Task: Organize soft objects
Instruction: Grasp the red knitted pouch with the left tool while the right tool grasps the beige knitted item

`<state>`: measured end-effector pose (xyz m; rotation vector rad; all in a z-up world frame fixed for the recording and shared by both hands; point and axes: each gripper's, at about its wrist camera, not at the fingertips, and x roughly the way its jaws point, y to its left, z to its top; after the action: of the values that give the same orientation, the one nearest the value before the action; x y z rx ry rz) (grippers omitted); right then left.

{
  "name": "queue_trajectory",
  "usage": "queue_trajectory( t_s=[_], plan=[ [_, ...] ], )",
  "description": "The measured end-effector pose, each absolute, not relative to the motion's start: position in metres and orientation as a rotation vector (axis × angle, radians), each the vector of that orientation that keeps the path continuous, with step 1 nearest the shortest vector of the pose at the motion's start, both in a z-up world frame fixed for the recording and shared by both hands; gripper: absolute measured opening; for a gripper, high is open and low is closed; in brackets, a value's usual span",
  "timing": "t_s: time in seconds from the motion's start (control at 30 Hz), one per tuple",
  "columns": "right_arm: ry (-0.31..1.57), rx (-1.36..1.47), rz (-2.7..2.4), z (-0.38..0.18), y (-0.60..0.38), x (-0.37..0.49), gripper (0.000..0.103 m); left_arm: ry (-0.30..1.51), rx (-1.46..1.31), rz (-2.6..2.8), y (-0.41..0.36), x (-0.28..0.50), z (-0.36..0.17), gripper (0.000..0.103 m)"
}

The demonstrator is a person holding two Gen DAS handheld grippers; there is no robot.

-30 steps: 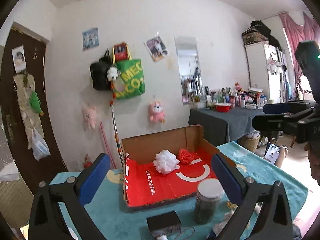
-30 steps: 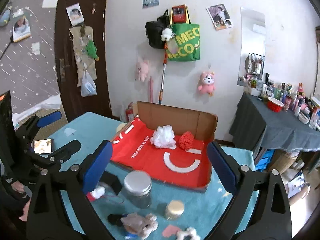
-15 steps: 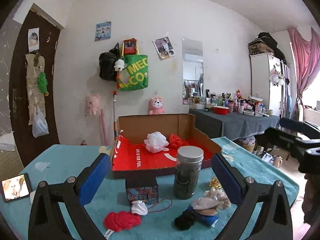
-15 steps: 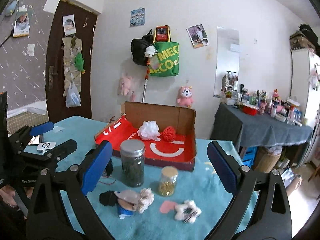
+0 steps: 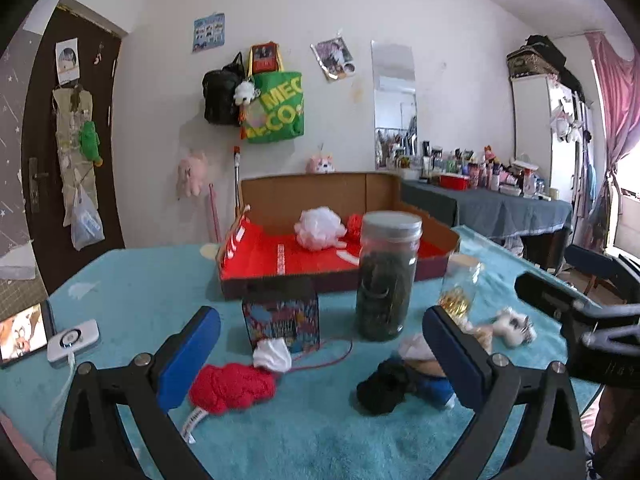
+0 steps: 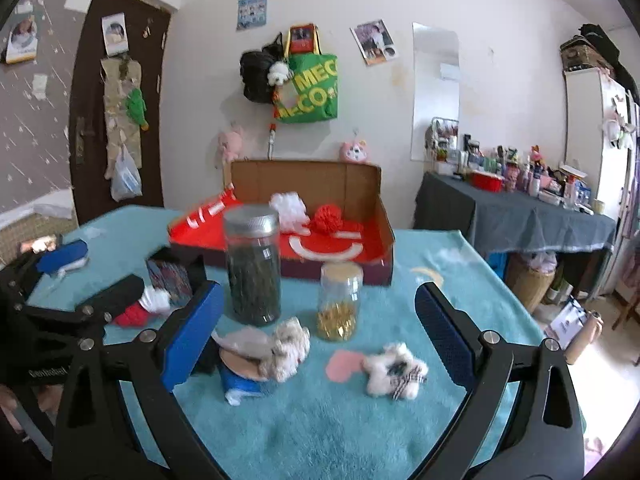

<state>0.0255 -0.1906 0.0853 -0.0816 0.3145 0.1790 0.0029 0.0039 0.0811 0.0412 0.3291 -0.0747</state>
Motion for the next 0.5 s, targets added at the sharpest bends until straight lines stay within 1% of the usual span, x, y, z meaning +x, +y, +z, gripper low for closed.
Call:
queue_trajectory(
  t_s=[0.2,0.5],
  plan=[
    [0.399,-0.069,0.168,0.054,-0.190,0.037,0.098,0.397,0.040,-0.061,0.004,0.015,0.059,0.103],
    [0.493,-0.024,0.166,0.028,-0.193,0.052,0.098,0.482,0.035,-0.049,0.008,0.028,0.040,0.103]
  ],
)
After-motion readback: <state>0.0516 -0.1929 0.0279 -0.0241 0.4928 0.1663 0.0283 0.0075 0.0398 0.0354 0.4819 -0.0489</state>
